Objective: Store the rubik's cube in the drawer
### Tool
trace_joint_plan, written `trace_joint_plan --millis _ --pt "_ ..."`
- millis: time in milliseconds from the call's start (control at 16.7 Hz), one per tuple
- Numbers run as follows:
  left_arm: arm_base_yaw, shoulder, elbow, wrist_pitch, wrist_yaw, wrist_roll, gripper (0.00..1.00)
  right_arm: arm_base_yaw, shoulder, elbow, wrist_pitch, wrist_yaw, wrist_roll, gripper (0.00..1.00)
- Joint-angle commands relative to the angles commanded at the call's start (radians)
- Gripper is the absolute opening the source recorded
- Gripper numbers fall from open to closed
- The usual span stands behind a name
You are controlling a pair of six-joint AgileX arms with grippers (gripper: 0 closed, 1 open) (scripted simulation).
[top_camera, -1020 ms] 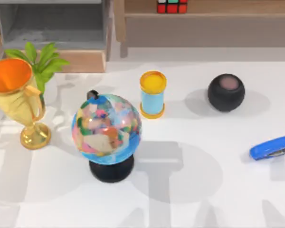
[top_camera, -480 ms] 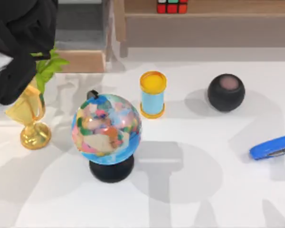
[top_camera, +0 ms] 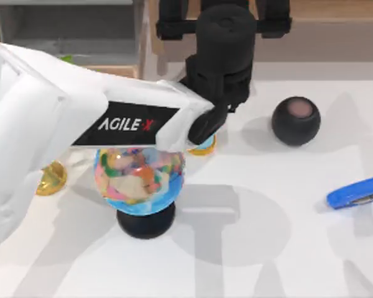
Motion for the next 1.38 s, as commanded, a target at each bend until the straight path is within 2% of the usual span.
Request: trace_joint_plan --millis 240,660,900,1140,1380 --pt "-0.014 0.134 0.055 0.031 -0.040 0.003 1.00 0.000 0.000 0.000 0.000 0.000 0.000 1.00" --pt "-0.012 0.139 0.054 0.029 -0.042 0.003 1.00 0.000 0.000 0.000 0.000 0.000 0.000 1.00" --pt "-0.026 0.111 0.133 -0.071 -0.057 0.006 1.00 0.000 0.000 0.000 0.000 0.000 0.000 1.00" --pt "0.003 0.173 0.266 -0.147 -0.028 -0.002 1.00 0.000 0.000 0.000 0.000 0.000 0.000 1.00" --pt "0.057 0.284 0.342 -0.117 0.028 -0.003 1.00 0.000 0.000 0.000 0.000 0.000 0.000 1.00"
